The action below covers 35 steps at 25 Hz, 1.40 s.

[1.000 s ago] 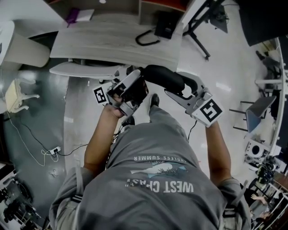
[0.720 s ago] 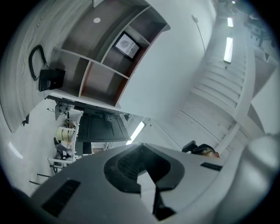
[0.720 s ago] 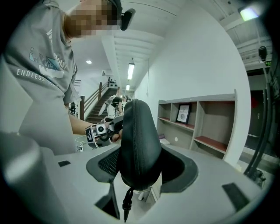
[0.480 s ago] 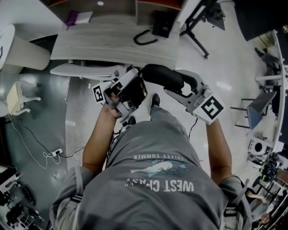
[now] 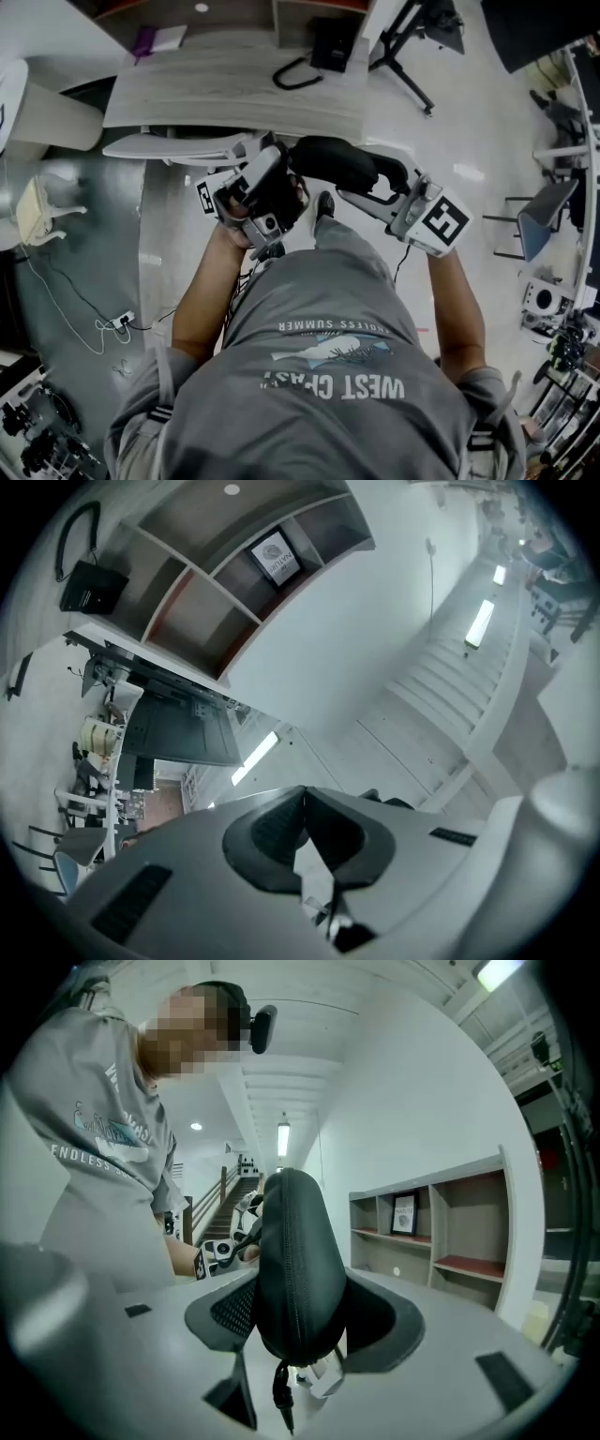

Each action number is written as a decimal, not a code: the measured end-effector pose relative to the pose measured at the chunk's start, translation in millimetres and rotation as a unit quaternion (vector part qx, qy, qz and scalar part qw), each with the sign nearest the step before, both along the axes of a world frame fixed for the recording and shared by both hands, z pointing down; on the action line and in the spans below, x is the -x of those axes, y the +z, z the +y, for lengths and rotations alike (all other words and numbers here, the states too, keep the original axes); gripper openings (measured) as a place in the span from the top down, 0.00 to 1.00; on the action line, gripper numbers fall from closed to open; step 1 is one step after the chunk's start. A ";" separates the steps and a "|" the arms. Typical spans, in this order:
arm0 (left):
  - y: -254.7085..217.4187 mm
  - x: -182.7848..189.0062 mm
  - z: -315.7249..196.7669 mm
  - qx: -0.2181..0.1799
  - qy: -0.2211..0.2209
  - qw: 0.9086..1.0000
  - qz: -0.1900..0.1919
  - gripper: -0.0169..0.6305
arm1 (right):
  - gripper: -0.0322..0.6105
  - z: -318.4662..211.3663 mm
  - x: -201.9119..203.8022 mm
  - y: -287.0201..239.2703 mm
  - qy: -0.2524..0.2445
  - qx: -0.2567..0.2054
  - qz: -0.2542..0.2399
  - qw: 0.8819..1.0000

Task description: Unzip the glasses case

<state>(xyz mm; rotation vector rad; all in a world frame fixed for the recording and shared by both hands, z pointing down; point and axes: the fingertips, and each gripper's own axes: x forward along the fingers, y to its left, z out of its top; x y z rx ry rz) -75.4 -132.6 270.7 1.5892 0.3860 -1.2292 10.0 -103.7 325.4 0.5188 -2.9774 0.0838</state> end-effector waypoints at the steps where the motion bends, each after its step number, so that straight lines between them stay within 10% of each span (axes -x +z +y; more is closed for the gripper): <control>1: -1.9 -0.2 2.0 -0.006 0.005 1.000 -0.004 0.97 | 0.56 0.8 0.7 0.6 -0.001 -0.003 0.002 1.000; 11: -33.7 5.0 22.5 -0.069 0.018 0.996 0.061 0.97 | 0.56 31.3 5.5 -43.4 -0.017 -0.016 -0.029 0.999; 19: -25.6 -4.3 20.9 -0.030 0.035 0.999 -0.004 0.96 | 0.57 16.9 -5.6 -12.1 0.003 -0.014 0.009 1.000; 27: -26.9 16.3 7.1 -0.039 -0.047 0.995 -0.079 0.95 | 0.56 12.0 -8.5 -21.6 0.025 -0.017 0.007 1.000; 31: -18.4 1.2 8.2 -0.078 -0.078 0.978 -0.175 0.76 | 0.56 11.3 -11.6 -26.2 0.024 -0.008 -0.006 1.000; 35: -5.0 -15.9 8.4 -0.059 -0.050 0.983 -0.164 0.68 | 0.56 11.6 -11.4 -27.5 0.015 0.005 -0.018 1.000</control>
